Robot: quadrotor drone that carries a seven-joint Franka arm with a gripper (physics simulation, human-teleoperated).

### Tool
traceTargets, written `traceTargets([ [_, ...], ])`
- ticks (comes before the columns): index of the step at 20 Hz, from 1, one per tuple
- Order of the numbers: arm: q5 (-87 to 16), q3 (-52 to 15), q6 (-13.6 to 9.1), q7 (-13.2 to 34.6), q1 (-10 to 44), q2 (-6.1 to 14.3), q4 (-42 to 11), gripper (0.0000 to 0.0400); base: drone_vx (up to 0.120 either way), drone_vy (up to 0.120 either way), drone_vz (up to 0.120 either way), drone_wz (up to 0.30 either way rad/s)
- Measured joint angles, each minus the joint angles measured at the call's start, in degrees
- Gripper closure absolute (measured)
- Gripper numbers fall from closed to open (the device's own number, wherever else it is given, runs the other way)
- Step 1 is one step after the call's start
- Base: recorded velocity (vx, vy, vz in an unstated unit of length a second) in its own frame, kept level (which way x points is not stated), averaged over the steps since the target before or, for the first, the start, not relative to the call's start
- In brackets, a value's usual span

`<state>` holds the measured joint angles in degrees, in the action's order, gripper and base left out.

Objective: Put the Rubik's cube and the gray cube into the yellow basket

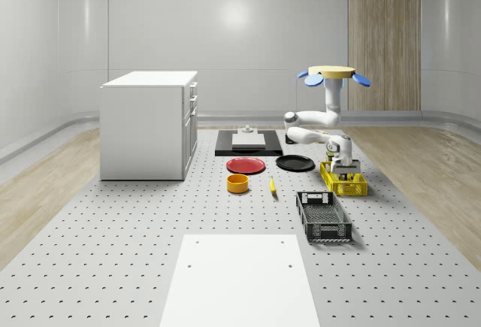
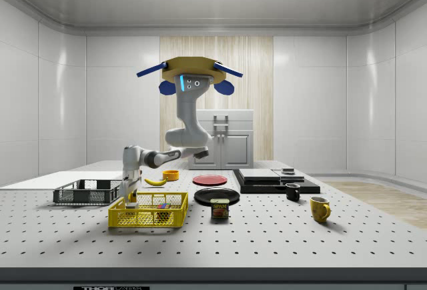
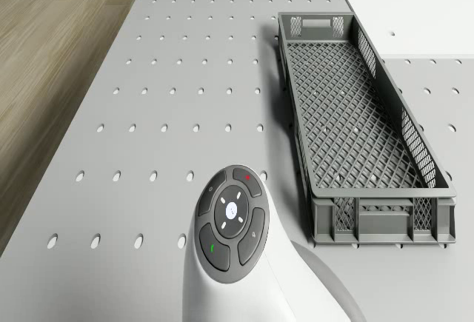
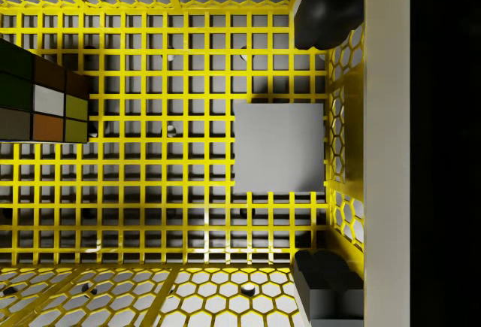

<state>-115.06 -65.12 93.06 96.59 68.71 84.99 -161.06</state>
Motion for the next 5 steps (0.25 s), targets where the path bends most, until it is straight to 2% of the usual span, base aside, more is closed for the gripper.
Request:
traceTargets([
  [5,1.40,-1.52,-0.79,0.00,-0.35,-0.10,-0.61,0.0001,0.000,0.000,0.000,0.000],
])
